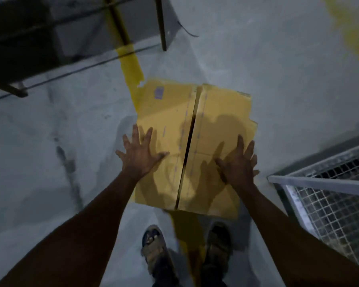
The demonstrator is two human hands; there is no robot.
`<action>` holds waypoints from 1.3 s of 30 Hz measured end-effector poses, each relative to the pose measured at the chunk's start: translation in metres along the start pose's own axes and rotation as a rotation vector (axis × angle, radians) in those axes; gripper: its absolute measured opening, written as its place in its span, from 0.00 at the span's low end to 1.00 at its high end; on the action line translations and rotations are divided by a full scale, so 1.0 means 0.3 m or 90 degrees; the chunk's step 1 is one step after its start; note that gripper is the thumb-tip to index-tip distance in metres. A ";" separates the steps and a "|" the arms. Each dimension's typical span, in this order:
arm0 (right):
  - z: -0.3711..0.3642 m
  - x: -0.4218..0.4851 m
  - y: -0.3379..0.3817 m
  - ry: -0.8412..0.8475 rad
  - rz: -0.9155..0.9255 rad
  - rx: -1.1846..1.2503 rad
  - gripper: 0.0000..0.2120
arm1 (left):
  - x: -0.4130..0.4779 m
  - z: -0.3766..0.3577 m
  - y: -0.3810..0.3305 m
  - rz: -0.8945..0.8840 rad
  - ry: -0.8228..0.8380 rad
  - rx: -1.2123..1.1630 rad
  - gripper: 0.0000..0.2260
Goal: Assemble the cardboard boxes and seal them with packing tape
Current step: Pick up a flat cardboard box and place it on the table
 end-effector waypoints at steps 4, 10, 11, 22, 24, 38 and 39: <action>-0.112 0.081 -0.055 -0.022 -0.047 0.028 0.54 | 0.123 -0.104 0.048 0.025 0.032 -0.092 0.50; -0.109 0.058 -0.017 -0.113 -0.065 0.051 0.47 | 0.099 -0.093 0.041 -0.037 -0.018 -0.066 0.47; -0.086 0.043 0.006 -0.130 -0.049 0.054 0.44 | 0.087 -0.065 0.042 -0.040 -0.028 -0.061 0.46; 0.668 -0.279 0.365 -0.250 0.017 0.066 0.26 | -0.187 0.737 -0.146 -0.058 -0.111 -0.118 0.44; 0.874 -0.399 0.446 -0.271 0.034 0.061 0.24 | -0.287 0.943 -0.197 -0.066 -0.141 -0.125 0.44; 1.925 -1.192 0.324 -0.461 0.008 0.168 0.19 | -1.078 1.850 -0.760 -0.195 -0.280 -0.172 0.42; 1.980 -1.237 0.263 -0.475 -0.001 0.179 0.19 | -1.137 1.864 -0.823 -0.208 -0.282 -0.174 0.42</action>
Point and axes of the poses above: each hand's wrist, its own x-axis towards the middle knuckle, its own z-axis out of the back of the hand, y = z × x, the point moved 10 cm from there along x, towards the middle knuckle, and after that the axes turned 6 degrees about -x, right-handed, at the moved point
